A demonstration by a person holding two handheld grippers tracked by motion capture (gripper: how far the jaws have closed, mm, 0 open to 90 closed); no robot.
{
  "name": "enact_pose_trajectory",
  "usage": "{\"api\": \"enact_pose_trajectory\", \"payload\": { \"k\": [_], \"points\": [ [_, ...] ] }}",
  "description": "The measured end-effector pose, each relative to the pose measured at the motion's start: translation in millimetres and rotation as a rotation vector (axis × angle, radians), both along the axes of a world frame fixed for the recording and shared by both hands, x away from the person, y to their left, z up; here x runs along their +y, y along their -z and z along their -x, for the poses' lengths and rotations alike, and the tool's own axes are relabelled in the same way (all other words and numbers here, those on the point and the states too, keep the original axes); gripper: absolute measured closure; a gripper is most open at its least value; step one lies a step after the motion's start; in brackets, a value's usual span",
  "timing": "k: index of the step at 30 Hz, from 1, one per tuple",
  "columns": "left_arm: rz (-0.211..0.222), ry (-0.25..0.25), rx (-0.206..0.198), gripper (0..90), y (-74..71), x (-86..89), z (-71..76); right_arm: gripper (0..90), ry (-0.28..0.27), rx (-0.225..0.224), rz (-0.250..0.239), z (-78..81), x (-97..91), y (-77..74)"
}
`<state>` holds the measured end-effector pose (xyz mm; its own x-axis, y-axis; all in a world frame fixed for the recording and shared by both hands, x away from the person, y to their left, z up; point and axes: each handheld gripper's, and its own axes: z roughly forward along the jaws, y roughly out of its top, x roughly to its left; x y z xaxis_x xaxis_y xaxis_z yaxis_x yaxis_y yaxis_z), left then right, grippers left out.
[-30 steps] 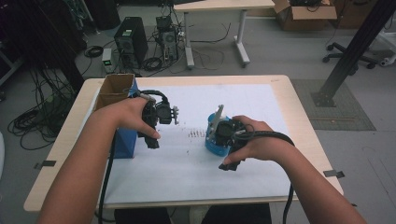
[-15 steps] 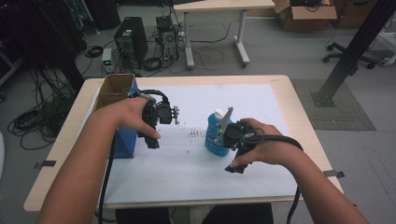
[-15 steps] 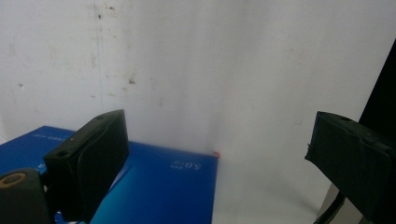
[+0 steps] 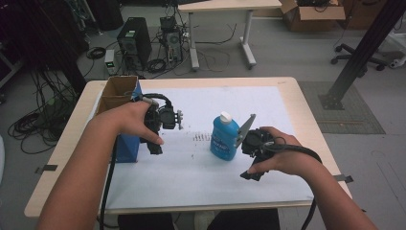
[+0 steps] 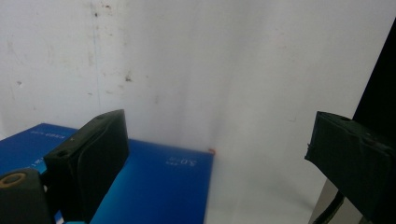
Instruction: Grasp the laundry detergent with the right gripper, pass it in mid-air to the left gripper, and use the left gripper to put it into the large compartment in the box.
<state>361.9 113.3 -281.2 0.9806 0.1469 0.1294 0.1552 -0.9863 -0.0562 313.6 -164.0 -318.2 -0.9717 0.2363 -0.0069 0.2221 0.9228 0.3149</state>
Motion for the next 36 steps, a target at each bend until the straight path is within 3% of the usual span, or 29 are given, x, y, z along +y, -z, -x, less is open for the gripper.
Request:
{"api": "enact_pose_trajectory", "payload": {
  "k": [7,17,23,36],
  "points": [
    [-0.001,-0.001,-0.009,5.7,-2.1,1.9,2.8,4.6,0.023,0.005,-0.043,-5.8,-10.0,11.2],
    [-0.006,-0.005,-0.012,5.8,-2.0,3.1,5.6,4.2,0.1,-0.012,-0.119,-15.7,-21.8,29.1],
    [-0.013,-0.002,-0.013,5.8,-2.9,3.8,7.0,4.1,0.165,-0.033,-0.195,-24.2,-29.9,44.2],
    [-0.008,0.008,-0.013,5.8,-3.6,3.0,9.5,3.7,0.24,-0.077,-0.278,-33.6,-27.5,59.0]
  ]
}}
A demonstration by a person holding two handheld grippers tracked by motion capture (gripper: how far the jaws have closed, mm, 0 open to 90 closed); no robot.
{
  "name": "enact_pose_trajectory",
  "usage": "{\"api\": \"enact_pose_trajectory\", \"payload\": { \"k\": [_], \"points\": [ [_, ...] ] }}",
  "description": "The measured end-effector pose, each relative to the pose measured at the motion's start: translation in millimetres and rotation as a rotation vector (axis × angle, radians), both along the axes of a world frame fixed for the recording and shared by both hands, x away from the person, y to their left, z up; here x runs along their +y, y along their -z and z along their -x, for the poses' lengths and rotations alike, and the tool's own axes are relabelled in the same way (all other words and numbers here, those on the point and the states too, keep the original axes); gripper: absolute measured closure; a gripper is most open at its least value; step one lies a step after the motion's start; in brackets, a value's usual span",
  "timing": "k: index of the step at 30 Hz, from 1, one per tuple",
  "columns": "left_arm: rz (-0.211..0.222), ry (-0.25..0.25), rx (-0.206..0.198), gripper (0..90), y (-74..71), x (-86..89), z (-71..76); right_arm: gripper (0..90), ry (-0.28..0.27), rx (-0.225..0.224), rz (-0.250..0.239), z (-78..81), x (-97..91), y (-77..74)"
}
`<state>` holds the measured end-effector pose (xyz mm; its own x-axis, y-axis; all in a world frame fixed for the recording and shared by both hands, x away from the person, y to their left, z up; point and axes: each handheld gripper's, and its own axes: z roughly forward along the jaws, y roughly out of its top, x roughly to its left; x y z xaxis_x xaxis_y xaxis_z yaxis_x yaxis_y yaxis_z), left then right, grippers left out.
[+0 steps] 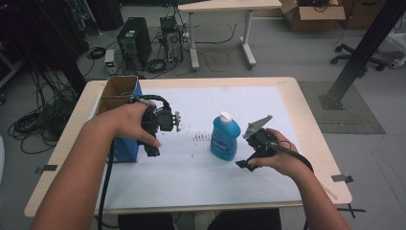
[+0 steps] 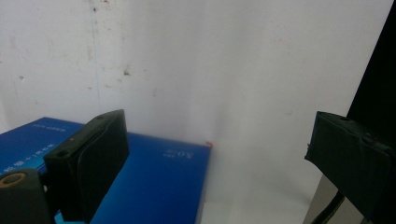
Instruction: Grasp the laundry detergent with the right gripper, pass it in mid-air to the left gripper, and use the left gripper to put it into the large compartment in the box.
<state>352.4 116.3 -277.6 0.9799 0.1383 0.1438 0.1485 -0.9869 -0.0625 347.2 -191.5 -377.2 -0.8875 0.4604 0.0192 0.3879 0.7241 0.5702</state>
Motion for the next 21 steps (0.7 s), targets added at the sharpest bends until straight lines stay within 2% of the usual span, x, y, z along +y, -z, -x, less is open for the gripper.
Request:
{"api": "enact_pose_trajectory", "payload": {
  "k": [1,5,9,12,17,21],
  "points": [
    [0.001,0.002,-0.001,5.8,0.0,-0.1,0.6,3.7,0.004,-0.004,-0.024,-1.1,0.7,2.1],
    [0.0,0.003,0.001,5.8,0.0,0.1,0.9,3.7,0.009,-0.015,-0.055,-2.2,1.6,5.3],
    [0.0,0.003,0.0,5.8,0.1,1.4,0.8,3.2,0.032,-0.031,-0.113,-4.7,1.4,12.1],
    [0.011,0.005,-0.002,5.9,0.2,1.6,1.0,3.1,0.05,-0.038,-0.121,-6.2,1.6,16.2],
    [0.008,0.009,0.001,6.0,0.3,1.0,1.8,3.1,0.067,-0.06,-0.178,-7.5,1.1,25.3],
    [0.011,0.008,0.002,5.9,0.3,0.5,1.9,2.8,0.075,-0.071,-0.197,-8.0,1.3,30.9]
  ]
}}
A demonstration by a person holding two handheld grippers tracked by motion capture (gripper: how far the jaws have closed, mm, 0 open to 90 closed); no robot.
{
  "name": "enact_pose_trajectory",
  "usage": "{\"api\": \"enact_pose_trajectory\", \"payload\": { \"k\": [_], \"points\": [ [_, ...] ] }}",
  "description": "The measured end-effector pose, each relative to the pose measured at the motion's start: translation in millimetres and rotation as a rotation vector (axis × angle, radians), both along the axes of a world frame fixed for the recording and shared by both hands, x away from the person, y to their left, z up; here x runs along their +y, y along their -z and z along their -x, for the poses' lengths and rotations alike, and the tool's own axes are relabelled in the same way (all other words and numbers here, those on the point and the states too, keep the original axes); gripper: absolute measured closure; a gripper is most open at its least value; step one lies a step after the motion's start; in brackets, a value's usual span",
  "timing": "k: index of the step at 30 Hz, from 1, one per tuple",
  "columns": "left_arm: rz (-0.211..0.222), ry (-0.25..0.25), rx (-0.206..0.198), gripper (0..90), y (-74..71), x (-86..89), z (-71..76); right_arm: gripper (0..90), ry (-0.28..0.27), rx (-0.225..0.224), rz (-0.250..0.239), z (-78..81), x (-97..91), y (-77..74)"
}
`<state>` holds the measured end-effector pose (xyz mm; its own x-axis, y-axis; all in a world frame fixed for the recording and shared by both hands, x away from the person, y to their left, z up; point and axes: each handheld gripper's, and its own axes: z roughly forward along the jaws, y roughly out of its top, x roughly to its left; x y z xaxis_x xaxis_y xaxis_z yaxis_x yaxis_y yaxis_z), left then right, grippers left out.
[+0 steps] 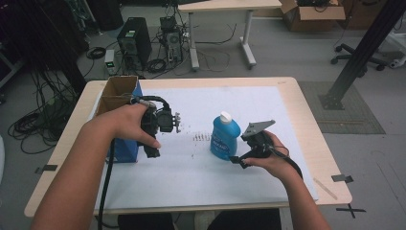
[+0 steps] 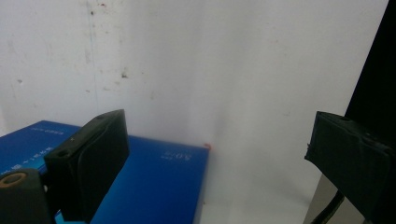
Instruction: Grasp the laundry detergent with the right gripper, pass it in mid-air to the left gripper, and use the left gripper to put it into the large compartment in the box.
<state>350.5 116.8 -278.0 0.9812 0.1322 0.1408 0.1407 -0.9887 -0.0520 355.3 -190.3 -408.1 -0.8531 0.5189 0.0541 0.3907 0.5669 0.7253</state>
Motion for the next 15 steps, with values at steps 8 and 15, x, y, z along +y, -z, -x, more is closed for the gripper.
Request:
{"api": "enact_pose_trajectory", "payload": {
  "k": [8,15],
  "points": [
    [-0.003,-0.002,0.002,5.9,-0.6,0.4,0.2,2.5,0.022,-0.075,-0.08,1.5,2.2,7.6],
    [-0.007,-0.004,0.002,5.9,-1.3,1.6,1.9,1.7,0.053,-0.088,-0.105,0.0,5.0,13.6]
  ]
}}
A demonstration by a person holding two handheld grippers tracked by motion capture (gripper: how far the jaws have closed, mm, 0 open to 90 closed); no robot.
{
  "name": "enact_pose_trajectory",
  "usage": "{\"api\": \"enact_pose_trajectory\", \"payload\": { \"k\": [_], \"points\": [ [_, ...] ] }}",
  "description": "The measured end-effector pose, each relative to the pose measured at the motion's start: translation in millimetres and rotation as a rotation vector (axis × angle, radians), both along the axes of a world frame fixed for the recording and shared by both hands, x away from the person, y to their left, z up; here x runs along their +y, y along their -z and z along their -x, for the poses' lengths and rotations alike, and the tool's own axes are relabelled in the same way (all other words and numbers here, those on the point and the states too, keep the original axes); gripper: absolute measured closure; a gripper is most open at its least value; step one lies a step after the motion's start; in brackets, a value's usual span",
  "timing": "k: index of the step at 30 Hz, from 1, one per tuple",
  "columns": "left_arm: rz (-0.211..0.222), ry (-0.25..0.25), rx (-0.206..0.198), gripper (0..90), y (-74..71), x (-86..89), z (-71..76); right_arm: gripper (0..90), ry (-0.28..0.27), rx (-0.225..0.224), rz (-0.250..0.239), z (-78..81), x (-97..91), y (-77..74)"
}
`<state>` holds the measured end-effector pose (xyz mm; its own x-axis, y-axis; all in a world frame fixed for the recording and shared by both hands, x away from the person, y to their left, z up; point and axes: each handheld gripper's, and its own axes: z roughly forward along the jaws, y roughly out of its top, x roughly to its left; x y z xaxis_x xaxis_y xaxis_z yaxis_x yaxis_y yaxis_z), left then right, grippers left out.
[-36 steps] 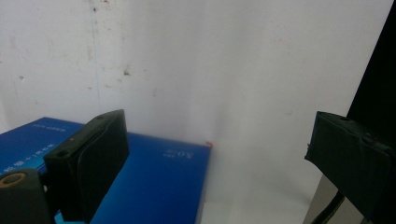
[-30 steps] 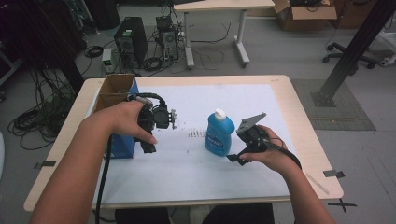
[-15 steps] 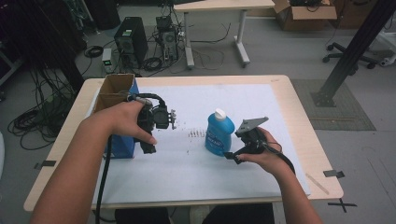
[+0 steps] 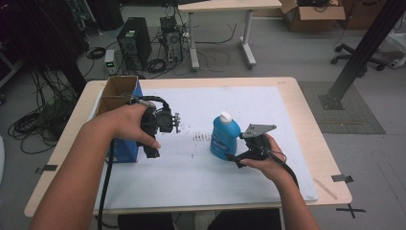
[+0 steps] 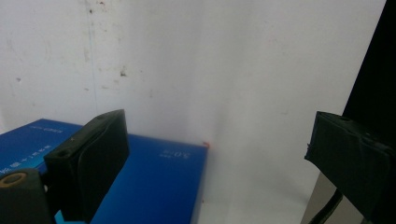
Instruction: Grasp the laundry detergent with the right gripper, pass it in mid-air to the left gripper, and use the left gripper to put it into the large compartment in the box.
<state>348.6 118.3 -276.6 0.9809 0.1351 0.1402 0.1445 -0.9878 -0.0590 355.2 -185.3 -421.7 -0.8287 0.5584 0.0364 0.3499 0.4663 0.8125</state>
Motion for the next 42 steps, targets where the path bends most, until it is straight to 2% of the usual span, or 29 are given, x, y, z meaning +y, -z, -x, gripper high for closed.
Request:
{"api": "enact_pose_trajectory", "payload": {
  "k": [11,19,25,42],
  "points": [
    [0.002,-0.003,-0.002,5.9,0.0,1.8,1.0,0.6,0.033,-0.049,-0.065,-0.1,7.5,8.0],
    [0.004,-0.001,-0.001,6.0,0.4,1.6,1.2,1.0,0.072,-0.048,-0.097,-1.2,10.0,12.9],
    [0.007,0.001,0.001,6.0,0.9,1.6,0.5,6.4,0.104,-0.071,-0.12,-0.8,11.4,15.8],
    [0.009,-0.002,0.0,6.1,1.0,2.2,0.1,18.9,0.096,-0.105,-0.148,0.7,14.2,16.6]
  ]
}}
